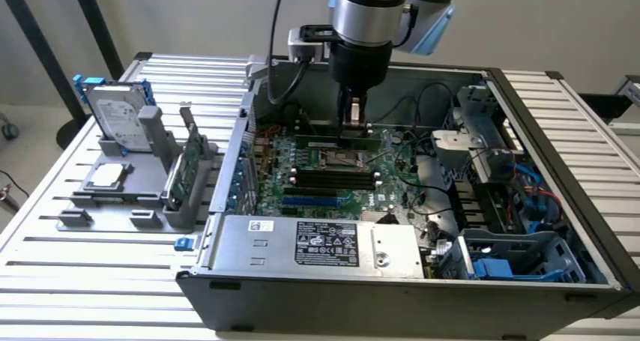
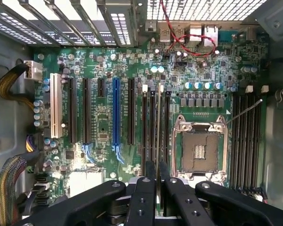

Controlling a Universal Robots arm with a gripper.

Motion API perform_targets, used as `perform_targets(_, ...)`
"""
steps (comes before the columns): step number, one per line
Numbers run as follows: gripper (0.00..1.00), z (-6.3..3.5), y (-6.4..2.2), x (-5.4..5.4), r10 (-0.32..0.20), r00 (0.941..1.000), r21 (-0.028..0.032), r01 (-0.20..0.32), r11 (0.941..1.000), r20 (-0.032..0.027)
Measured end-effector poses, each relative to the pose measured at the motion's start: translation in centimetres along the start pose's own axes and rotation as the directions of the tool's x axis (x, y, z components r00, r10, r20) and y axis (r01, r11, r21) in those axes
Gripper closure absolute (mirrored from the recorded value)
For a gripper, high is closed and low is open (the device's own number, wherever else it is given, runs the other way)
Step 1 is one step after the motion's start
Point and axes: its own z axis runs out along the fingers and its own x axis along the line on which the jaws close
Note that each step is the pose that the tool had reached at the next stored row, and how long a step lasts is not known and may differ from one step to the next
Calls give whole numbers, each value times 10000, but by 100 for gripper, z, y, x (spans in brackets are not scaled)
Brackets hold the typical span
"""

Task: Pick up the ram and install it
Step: 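Pick up the ram and move it above insertion slot, then insert the ram into the slot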

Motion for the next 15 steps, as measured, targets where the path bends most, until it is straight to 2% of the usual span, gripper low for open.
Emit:
perform_targets(3,86,50,-1,0,1,10000,9,-1,10000,0)
perform_targets(15,86,51,-2,1,1,10000,7,-1,10000,0)
